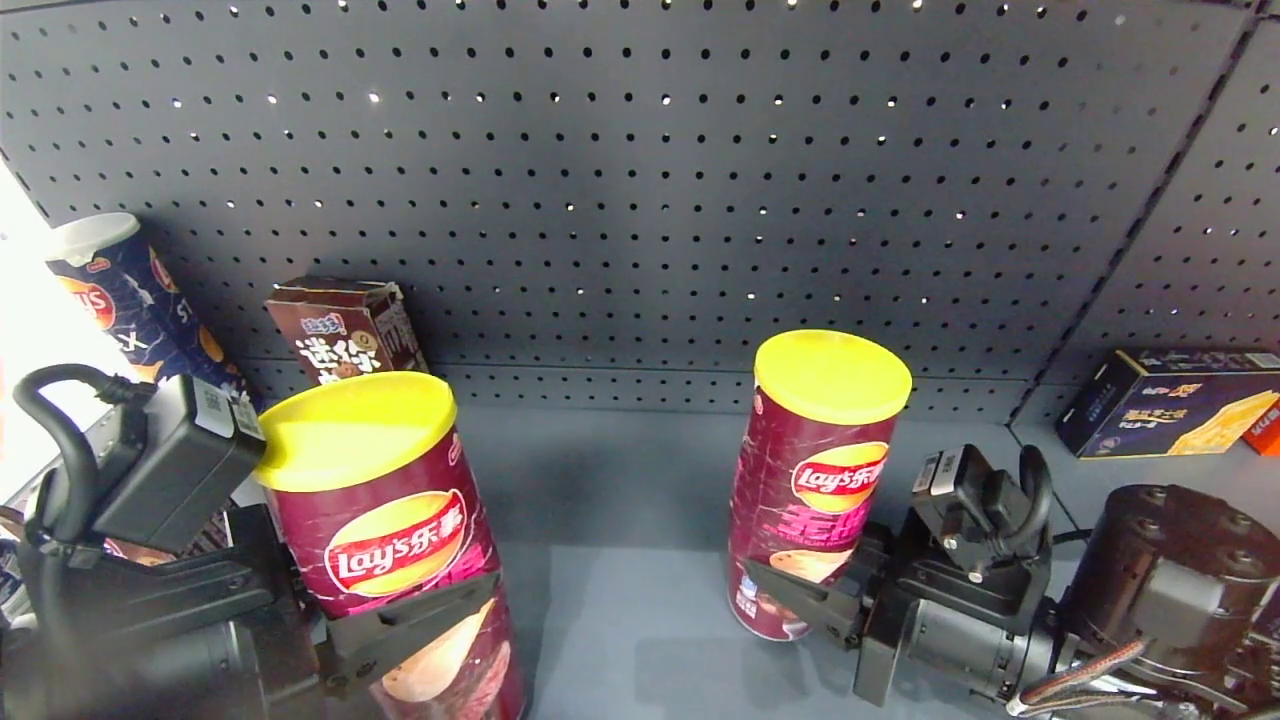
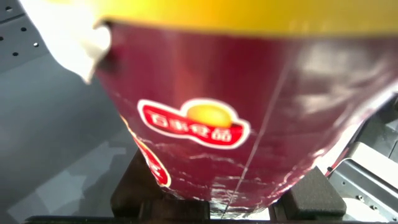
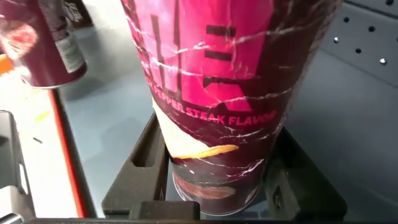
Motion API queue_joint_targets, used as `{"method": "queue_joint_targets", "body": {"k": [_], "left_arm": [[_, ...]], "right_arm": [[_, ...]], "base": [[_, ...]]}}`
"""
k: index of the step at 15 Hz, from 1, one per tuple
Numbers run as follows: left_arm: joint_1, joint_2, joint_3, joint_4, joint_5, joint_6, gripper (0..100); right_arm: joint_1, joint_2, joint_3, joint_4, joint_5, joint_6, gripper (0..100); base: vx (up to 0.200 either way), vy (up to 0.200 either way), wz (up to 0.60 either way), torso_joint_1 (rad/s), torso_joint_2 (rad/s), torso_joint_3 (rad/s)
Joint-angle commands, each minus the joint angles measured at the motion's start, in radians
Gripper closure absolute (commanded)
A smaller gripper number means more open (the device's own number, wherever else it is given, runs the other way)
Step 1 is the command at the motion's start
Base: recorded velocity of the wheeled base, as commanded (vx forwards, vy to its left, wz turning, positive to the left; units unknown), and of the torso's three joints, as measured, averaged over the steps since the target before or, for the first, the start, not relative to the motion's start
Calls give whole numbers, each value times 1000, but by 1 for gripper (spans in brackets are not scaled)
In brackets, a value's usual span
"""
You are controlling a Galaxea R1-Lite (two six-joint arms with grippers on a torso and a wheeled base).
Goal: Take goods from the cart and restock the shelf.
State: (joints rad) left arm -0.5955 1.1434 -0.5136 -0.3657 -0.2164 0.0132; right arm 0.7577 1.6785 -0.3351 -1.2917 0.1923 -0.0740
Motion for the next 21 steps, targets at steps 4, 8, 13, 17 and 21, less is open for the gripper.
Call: {"method": "queue_joint_targets", "body": {"k": [4, 8, 13, 17, 21], "left_arm": [[6, 2, 7, 1, -1, -1, 100], [17, 2, 7, 1, -1, -1, 100], [17, 4, 6, 1, -3, -1, 100], [17, 2, 4, 1, -1, -1, 100], [16, 4, 3, -1, -3, -1, 100]], "right_arm": [[38, -3, 19, -12, -19, 26, 100], [71, -3, 85, -54, -31, 45, 100], [71, 0, 96, -58, -30, 45, 0], [78, -13, 105, -58, -30, 45, 0], [92, -86, 168, -58, -27, 43, 0]], "base": [[0, 0, 0, 0, 0, 0], [0, 0, 0, 0, 0, 0], [0, 0, 0, 0, 0, 0], [0, 0, 0, 0, 0, 0], [0, 0, 0, 0, 0, 0]]}}
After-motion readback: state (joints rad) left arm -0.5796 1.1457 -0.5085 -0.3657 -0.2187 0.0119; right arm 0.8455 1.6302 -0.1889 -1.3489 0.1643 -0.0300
